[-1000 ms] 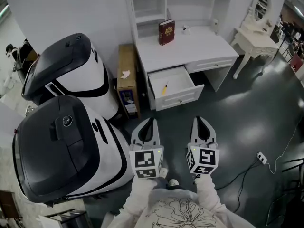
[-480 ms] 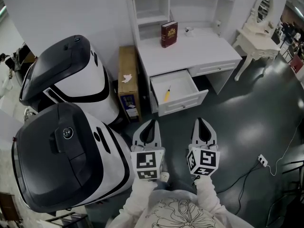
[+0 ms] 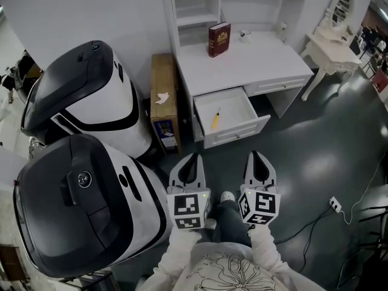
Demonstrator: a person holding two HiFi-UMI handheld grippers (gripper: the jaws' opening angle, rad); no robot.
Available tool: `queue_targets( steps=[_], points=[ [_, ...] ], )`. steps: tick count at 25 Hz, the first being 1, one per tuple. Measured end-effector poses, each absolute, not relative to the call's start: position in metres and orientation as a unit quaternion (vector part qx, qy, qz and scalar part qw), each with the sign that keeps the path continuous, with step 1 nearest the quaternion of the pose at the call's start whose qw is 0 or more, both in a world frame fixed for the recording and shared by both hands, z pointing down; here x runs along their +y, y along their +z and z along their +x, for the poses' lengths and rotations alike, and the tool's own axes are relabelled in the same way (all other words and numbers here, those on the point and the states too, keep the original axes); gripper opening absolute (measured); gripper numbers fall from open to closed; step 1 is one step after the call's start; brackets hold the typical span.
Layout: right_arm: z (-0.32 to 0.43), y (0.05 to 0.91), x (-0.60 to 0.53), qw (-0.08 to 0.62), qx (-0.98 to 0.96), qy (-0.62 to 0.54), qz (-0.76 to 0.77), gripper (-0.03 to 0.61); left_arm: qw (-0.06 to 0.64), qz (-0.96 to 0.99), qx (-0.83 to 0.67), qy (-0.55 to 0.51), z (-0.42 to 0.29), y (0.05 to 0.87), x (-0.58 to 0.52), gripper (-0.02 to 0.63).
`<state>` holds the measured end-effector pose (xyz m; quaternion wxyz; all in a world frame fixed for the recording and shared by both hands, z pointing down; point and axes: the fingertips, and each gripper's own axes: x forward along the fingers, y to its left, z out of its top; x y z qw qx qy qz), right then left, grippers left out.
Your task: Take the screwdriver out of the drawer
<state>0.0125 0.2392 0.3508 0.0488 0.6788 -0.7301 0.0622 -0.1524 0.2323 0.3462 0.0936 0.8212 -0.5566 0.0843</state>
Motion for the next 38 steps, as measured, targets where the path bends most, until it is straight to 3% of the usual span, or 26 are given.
queue_targets(
  steps=[38],
  points=[
    [0.134, 0.386, -0.080, 0.067, -0.785, 0.105, 0.607, 0.003, 0.143, 0.761, -0.620, 0.126, -0.033, 0.388, -0.051, 0.009]
  ],
)
